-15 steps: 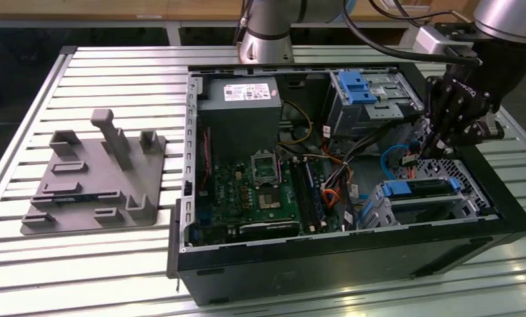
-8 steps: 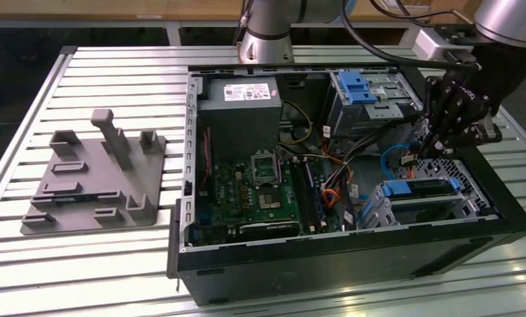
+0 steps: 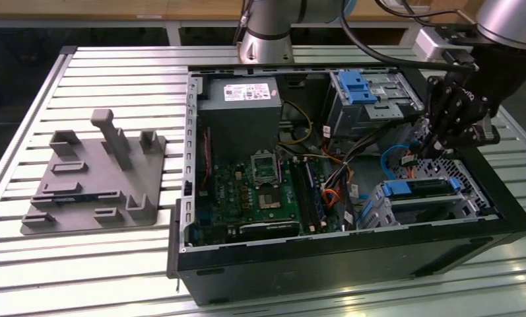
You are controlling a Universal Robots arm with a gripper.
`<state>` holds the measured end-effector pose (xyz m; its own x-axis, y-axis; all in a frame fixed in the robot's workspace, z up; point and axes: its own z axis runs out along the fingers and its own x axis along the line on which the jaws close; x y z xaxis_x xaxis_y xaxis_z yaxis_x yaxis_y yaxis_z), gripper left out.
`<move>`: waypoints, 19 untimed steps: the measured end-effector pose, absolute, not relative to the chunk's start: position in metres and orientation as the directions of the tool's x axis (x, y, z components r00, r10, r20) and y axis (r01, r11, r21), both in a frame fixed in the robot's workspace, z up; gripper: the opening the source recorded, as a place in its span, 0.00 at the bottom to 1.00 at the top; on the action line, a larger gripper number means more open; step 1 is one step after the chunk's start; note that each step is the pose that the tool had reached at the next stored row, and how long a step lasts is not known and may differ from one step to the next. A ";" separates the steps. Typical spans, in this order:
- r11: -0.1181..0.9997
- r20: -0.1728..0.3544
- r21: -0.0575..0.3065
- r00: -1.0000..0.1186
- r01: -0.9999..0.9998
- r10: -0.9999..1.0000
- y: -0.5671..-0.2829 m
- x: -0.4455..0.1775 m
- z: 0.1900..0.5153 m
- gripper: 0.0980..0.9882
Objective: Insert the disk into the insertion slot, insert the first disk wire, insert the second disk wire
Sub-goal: 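Insert the first disk wire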
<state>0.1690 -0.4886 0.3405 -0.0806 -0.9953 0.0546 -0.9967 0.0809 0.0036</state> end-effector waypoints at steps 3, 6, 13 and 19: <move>0.099 0.054 0.004 -0.098 -0.995 -0.994 -0.491 0.169 0.340 0.07; 0.102 0.054 0.004 -0.102 -0.995 -0.993 -0.491 0.169 0.340 0.07; 0.102 0.047 0.005 -0.102 -0.995 -0.994 -0.495 0.169 0.340 0.07; 0.100 0.034 0.006 -0.099 -0.995 -0.994 -0.502 0.169 0.340 0.07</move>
<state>0.1690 -0.5020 0.3398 -0.0995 -0.9945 0.0336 -0.9950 0.0997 0.0063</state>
